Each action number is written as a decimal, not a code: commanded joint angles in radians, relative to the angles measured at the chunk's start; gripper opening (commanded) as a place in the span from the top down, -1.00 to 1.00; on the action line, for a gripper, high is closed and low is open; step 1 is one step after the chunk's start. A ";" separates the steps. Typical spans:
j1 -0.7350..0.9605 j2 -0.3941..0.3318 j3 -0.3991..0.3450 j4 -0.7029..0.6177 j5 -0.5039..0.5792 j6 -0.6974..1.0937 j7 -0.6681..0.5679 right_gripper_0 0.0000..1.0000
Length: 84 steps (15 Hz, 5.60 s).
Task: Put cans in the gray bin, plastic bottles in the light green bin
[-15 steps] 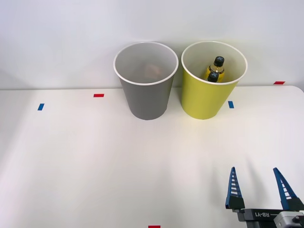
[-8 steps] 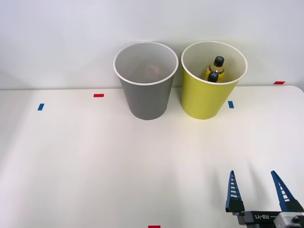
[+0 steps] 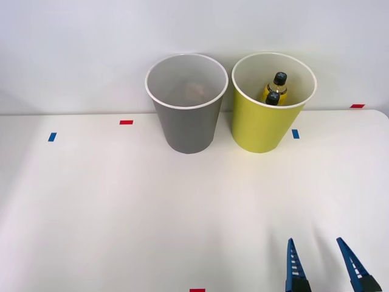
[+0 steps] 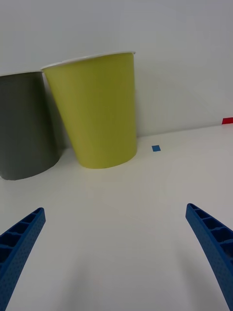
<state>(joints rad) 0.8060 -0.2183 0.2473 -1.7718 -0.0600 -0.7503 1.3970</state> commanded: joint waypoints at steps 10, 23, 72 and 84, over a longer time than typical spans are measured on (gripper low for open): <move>0.151 0.022 0.024 0.000 0.028 -0.126 0.054 -1.00; 0.150 0.031 0.052 0.008 0.057 -0.113 0.066 -1.00; 0.150 0.031 0.052 0.008 0.057 -0.113 0.066 -1.00; 0.150 0.031 0.052 0.008 0.057 -0.113 0.066 -1.00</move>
<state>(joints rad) 0.9557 -0.1871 0.2991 -1.7641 -0.0030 -0.8637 1.4634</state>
